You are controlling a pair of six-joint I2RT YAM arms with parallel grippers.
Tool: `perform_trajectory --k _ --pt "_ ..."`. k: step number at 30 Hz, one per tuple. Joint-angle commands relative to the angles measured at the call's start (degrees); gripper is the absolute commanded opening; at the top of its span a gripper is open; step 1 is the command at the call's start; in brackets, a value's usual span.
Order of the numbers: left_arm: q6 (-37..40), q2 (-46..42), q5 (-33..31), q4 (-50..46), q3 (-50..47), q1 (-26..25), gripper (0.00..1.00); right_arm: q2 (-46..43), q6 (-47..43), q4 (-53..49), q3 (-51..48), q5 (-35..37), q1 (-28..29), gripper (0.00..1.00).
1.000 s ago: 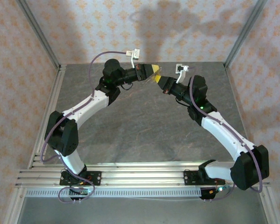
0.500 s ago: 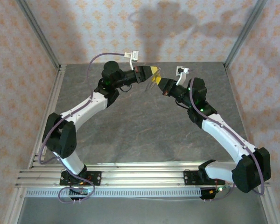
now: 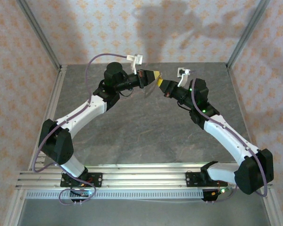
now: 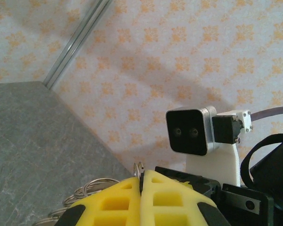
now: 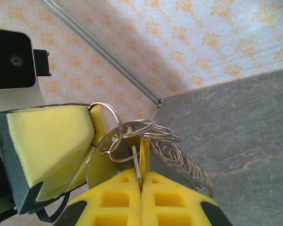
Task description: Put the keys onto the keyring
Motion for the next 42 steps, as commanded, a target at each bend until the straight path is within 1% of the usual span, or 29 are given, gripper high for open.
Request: perform_trajectory --k 1,6,11,13,22,28,29,30,31,33,35,37,42 --pt "1.98 -1.88 0.44 0.59 1.56 -0.98 0.00 0.65 1.31 1.46 2.79 -2.03 0.56 0.00" --pt "1.98 -1.20 0.41 0.61 1.83 -1.27 0.00 1.88 1.63 1.97 5.20 -3.95 1.99 0.00" --pt "1.99 -0.61 0.32 0.64 2.00 -1.66 0.00 3.39 -0.80 -0.69 7.81 -6.24 3.90 0.00" --pt "1.91 -0.49 0.28 0.58 2.02 -1.78 0.00 3.01 -2.43 -2.35 7.84 -5.29 3.90 0.00" --pt "1.47 -0.45 -0.49 1.00 1.87 -1.71 0.00 1.16 -2.62 -2.65 5.45 -5.51 2.69 0.00" --pt "-0.81 -0.12 -2.03 4.66 0.78 -1.71 0.00 -1.10 -2.03 -2.57 2.39 -5.03 1.84 0.00" --pt "-1.56 0.07 -2.14 5.61 0.68 -1.78 0.00 -2.77 -1.97 -2.69 1.86 -5.00 1.72 0.00" --pt "-2.30 0.34 -2.23 6.54 0.59 -1.70 0.00 -3.50 -1.93 -2.82 1.33 -4.79 1.62 0.02" --pt "-2.97 0.60 -2.31 7.28 0.53 -1.70 0.00 -4.12 -1.85 -2.98 0.81 -4.56 1.45 0.07" --pt "-4.42 0.99 -2.49 9.01 0.51 -1.77 0.00 -5.92 -1.80 -3.46 -0.34 -4.06 1.05 0.23" --pt "-5.76 1.47 -2.75 10.57 0.42 -1.70 0.00 -7.67 -1.80 -4.14 -1.38 -3.77 0.51 0.31" --pt "-7.06 1.93 -2.84 12.20 0.35 -1.70 0.00 -9.71 -1.96 -5.06 -2.40 -3.92 -0.25 0.35" --pt "-9.40 3.21 -2.89 15.17 0.50 -1.75 0.00 -16.86 -2.00 -8.01 -5.86 -2.68 -4.03 0.36"
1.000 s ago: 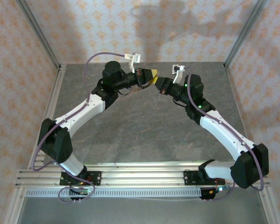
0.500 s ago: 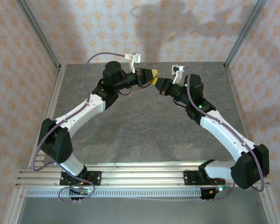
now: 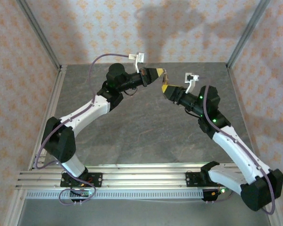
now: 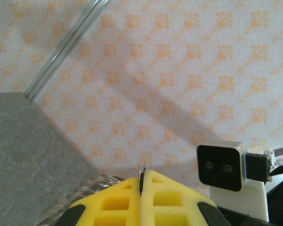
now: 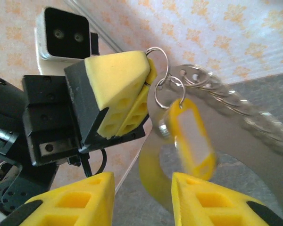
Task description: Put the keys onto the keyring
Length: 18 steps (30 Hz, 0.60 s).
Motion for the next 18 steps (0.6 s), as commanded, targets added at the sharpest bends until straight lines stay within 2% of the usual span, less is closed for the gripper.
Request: perform_trajectory --k 1,5,10,18 --pt "-2.69 0.83 -0.88 6.92 0.00 -0.21 0.00 -5.08 -0.27 -1.51 -2.06 0.49 -2.63 0.37" --pt "-3.53 1.58 -0.53 8.34 0.09 -0.28 0.00 -7.04 1.22 -1.40 -2.01 2.20 -5.41 0.38" --pt "-4.05 1.70 -0.04 9.29 -0.17 -0.23 0.00 -3.86 2.88 1.04 0.65 4.91 -5.99 0.38" --pt "-4.88 1.26 0.78 10.03 -0.59 -0.23 0.00 3.90 8.03 10.26 5.36 1.67 -6.24 0.36"
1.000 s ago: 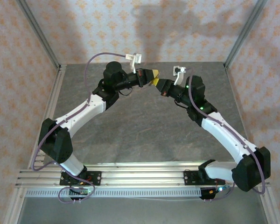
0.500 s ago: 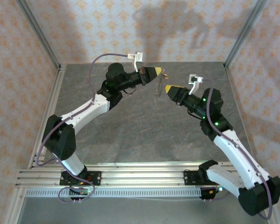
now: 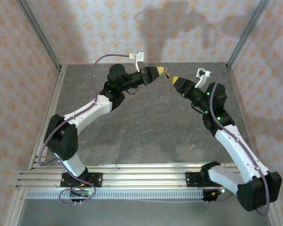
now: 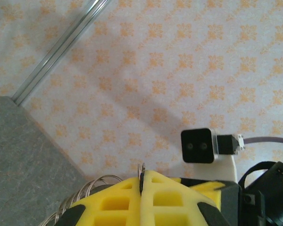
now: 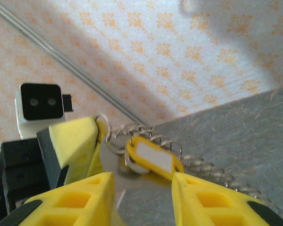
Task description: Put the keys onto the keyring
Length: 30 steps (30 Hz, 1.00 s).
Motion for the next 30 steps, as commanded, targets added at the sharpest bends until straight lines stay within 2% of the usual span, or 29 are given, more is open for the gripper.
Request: perform_trajectory --k 1,12,22,30 --pt "-0.96 -0.57 0.77 4.90 -0.46 -0.26 0.00 1.46 3.58 8.51 3.29 -2.21 -0.30 0.36" --pt "-2.18 -0.81 1.34 6.17 -0.46 -0.22 0.00 7.94 10.21 18.27 5.15 -7.40 -0.31 0.32" --pt "-2.15 -0.95 1.34 6.02 -0.45 -0.22 0.00 10.54 13.54 22.49 4.97 -8.53 -0.25 0.15" --pt "-2.36 -0.80 1.31 6.22 -0.32 -0.24 0.00 11.88 14.47 22.91 5.32 -9.34 -0.15 0.17"
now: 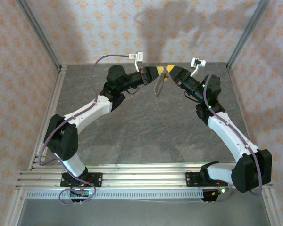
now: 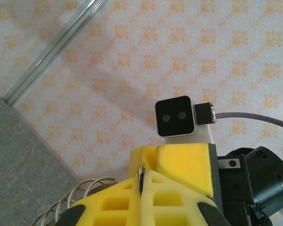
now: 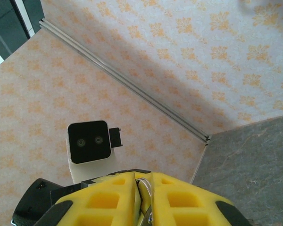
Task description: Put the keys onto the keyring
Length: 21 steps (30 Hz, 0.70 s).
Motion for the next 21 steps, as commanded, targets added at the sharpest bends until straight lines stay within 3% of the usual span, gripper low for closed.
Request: perform_trajectory --k 1,7,21 --pt "-0.24 -0.76 0.91 3.75 0.37 -0.28 0.00 0.88 0.76 3.53 2.19 -1.54 -0.06 0.18" --pt "-0.09 -0.68 0.97 3.57 0.53 -0.21 0.00 2.05 0.74 3.53 2.90 -1.79 0.44 0.21" --pt "-0.05 -0.43 0.82 3.55 0.83 -0.23 0.00 2.76 0.48 3.30 3.17 -3.44 0.98 0.16"
